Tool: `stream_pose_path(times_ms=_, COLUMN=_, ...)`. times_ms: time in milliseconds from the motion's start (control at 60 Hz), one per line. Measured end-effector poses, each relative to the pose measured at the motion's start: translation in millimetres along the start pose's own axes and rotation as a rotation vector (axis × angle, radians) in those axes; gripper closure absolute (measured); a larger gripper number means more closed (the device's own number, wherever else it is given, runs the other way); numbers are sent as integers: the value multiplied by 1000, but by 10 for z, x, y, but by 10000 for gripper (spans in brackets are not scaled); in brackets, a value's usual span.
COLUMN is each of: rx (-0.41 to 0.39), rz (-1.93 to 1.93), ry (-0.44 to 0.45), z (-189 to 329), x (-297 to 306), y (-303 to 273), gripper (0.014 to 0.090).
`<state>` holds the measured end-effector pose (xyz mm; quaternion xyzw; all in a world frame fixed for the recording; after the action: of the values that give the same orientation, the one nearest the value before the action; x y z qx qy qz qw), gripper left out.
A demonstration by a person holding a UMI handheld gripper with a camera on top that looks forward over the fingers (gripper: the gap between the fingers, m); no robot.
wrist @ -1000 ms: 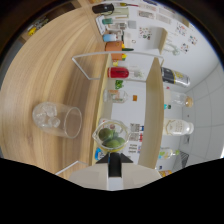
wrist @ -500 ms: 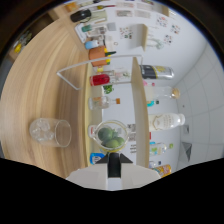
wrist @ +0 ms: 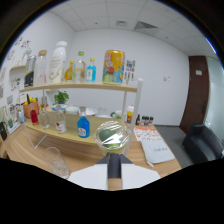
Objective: Make me a cup of Mojito.
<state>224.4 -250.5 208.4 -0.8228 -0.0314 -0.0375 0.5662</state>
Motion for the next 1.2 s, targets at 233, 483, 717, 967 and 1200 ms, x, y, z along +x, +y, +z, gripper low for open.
stream_pose_path(times_ms=233, rx=-291, rz=150, ry=-25, z=345, x=208, y=1255, gripper=899)
stream_pose_path(times_ms=483, rx=-398, rz=152, ry=-36, z=520, x=288, y=1846, gripper=896)
stream_pose_path(times_ms=717, rx=-422, rz=120, ry=-50, z=550, x=309, y=1989, gripper=878)
stream_pose_path(times_ms=967, rx=-413, rz=81, ry=-45, z=498, x=336, y=1948, gripper=245)
stream_pose_path(times_ms=1200, rx=-325, rz=60, ry=2, z=213, x=293, y=1449, gripper=193)
